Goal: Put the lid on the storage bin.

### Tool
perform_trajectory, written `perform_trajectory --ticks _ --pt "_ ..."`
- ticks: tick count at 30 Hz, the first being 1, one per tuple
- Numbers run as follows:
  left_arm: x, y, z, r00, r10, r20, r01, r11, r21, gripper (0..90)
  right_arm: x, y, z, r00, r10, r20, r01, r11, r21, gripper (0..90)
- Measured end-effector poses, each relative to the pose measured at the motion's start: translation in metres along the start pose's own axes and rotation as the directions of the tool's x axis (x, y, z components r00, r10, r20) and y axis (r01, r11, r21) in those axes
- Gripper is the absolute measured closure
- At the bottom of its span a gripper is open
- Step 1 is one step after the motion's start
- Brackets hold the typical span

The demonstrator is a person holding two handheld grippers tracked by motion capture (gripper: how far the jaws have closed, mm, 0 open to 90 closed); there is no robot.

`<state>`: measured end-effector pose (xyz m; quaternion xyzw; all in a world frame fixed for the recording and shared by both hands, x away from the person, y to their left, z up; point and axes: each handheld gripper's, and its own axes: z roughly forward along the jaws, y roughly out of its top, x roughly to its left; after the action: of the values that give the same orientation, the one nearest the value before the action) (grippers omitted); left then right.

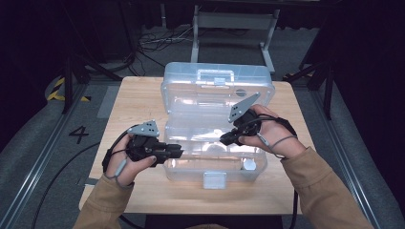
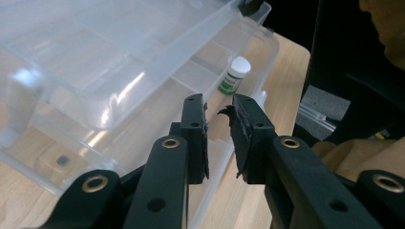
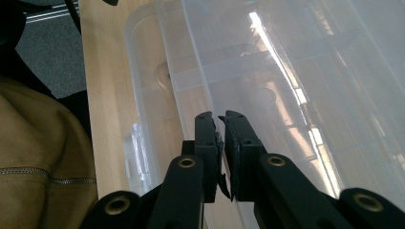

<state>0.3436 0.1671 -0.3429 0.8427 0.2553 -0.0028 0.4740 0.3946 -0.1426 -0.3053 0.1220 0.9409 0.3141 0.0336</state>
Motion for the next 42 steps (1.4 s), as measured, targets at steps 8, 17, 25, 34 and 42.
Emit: perform_trajectory --ticks 8,17,25,34,42 --pt "-0.001 0.013 -0.007 0.9993 -0.008 -0.036 0.005 0.9953 -0.096 77.3 0.002 -0.002 0.0 1.0 -0.004 0.008 0.004 1.0 -0.007 84.7" --pt "0.003 0.025 -0.009 0.9959 -0.021 -0.088 0.008 0.9893 -0.146 78.8 0.004 -0.004 0.0 0.9999 -0.005 0.01 0.005 1.0 -0.014 84.6" --pt "0.016 0.031 -0.011 0.9839 -0.046 -0.173 0.019 0.9879 -0.154 81.0 0.005 -0.006 0.002 1.0 0.0 0.01 0.0 1.0 -0.026 84.5" --pt "0.018 0.037 -0.006 0.9739 -0.041 -0.223 0.009 0.9895 -0.144 81.4 0.006 -0.009 0.002 0.9999 0.005 0.009 -0.004 0.999 -0.037 84.4" --pt "0.022 0.04 -0.004 0.967 -0.061 -0.247 0.021 0.9869 -0.16 81.7 0.009 -0.013 0.003 0.9999 0.002 0.012 -0.002 0.999 -0.054 84.2"
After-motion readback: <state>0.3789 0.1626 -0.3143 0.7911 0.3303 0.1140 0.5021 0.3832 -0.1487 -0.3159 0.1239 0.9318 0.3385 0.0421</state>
